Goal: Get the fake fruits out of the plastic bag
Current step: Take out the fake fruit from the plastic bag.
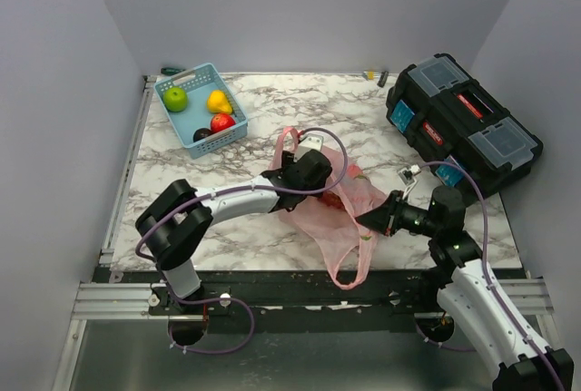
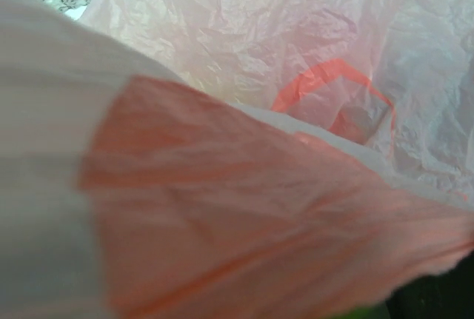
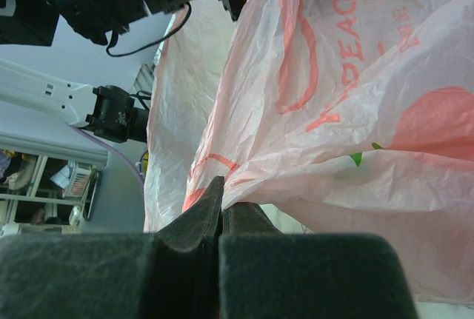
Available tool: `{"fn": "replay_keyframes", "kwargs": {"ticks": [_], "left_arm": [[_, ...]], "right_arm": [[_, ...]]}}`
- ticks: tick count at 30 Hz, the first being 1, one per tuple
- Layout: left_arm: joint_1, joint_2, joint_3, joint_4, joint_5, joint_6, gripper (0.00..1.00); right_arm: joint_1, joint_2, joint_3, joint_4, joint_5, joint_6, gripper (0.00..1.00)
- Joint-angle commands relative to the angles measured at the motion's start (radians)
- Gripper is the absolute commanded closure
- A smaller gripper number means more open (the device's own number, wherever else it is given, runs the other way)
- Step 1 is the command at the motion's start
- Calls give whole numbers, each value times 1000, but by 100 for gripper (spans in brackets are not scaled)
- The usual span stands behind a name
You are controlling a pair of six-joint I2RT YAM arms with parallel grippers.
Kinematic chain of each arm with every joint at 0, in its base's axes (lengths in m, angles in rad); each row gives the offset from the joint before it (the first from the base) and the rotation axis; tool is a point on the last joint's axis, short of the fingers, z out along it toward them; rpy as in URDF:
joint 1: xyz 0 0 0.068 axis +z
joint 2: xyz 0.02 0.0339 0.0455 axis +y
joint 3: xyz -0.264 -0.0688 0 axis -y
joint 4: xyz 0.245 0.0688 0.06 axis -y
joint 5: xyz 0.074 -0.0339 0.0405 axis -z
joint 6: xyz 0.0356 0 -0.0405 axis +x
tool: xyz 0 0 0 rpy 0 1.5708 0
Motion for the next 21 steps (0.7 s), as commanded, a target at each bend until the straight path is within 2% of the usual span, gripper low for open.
{"fn": "replay_keyframes", "kwargs": {"ticks": [1,5,11,13,17,19,21], "left_arm": [[28,52,63,-16,-43,17,19],[51,100,90,-24,-20,28,18],[73,164,112,-10,11,62,25],[74,179,115,1,20,80,33],[74,161,112,-4,42,88,61],[72,112,87,-1,75,79,69],[72,54,56,2,125,68,73]], "right_arm": [[6,10,-22,32,-9,6,99],[5,17,-29,41,-4,12,99],[5,28,-35,41,-5,13,99],[5,30,-37,73,-3,15,99],[6,37,-40,78,7,15,99],[5,52,-42,81,23,16,99],[6,86,-40,86,44,16,99]]}}
